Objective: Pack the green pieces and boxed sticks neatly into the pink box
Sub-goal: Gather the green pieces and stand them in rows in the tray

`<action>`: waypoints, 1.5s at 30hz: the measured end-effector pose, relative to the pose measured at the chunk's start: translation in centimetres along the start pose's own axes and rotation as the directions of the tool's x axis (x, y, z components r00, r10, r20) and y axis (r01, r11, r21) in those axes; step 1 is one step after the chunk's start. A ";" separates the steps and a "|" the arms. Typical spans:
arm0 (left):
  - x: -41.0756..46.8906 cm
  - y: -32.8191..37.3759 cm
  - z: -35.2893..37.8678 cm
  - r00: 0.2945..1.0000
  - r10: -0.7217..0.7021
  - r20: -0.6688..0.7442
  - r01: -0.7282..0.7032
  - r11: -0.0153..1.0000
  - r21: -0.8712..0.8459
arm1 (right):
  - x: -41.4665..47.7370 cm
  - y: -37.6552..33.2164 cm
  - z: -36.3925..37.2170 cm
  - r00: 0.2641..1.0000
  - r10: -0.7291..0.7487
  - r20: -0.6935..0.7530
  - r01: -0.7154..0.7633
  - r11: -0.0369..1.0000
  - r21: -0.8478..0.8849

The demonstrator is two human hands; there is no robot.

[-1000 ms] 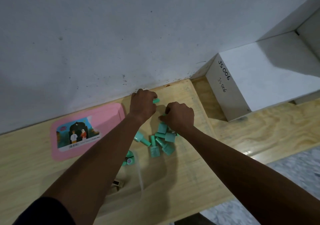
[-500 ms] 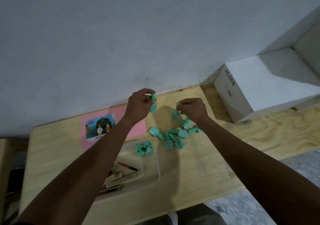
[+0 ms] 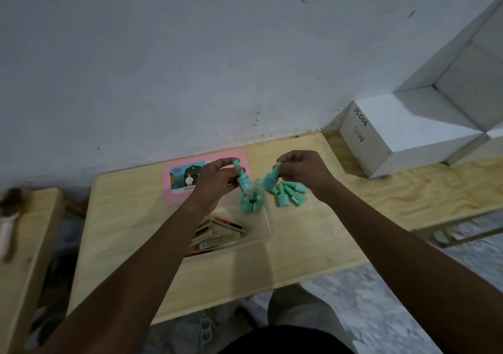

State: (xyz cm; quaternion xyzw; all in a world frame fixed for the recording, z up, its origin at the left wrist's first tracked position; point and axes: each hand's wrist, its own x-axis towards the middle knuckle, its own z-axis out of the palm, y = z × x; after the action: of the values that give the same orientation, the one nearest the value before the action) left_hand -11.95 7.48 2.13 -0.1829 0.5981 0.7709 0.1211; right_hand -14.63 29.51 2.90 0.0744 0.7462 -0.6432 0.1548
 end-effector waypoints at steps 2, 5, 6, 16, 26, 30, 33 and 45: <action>-0.9 -0.4 -0.7 0.998 0.064 -0.004 -0.064 0.996 0.067 | -0.9 0.1 0.5 0.999 -0.023 0.031 0.024 0.999 -0.027; -1.7 -1.7 -2.1 0.982 0.191 0.001 -0.183 0.940 0.289 | -2.0 0.7 1.3 0.996 -0.059 0.069 0.066 0.993 -0.100; -1.9 -2.2 -2.6 0.972 0.233 0.007 -0.219 0.902 0.372 | -2.3 1.0 1.6 0.994 -0.077 0.073 0.088 0.985 -0.152; -1.9 -7.6 -3.2 0.884 0.442 0.151 -0.390 0.519 0.761 | -3.0 4.6 4.4 0.944 -0.251 0.214 0.328 0.633 -0.701; -0.8 -9.6 -2.2 0.895 0.423 0.139 -0.367 0.526 0.767 | -2.2 6.4 5.1 0.916 -0.305 0.261 0.365 0.363 -0.857; -0.5 -9.9 -1.9 0.903 0.410 0.131 -0.353 0.532 0.769 | -1.7 6.6 5.3 0.890 -0.335 0.310 0.403 0.256 -0.879; -0.7 -10.1 -1.7 0.904 0.406 0.134 -0.349 0.521 0.779 | -1.4 6.9 5.5 0.875 -0.342 0.343 0.419 0.180 -0.890; -0.5 -10.1 -1.7 0.910 0.390 0.144 -0.347 0.522 0.779 | -0.9 7.4 5.4 0.829 -0.397 0.393 0.445 0.045 -0.894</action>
State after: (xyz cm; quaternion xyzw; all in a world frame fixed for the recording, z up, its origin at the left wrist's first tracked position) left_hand -7.18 8.41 -6.86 0.0013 0.9030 0.4296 0.0088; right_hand -10.79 25.48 -4.44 -0.2730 0.9609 -0.0438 -0.0148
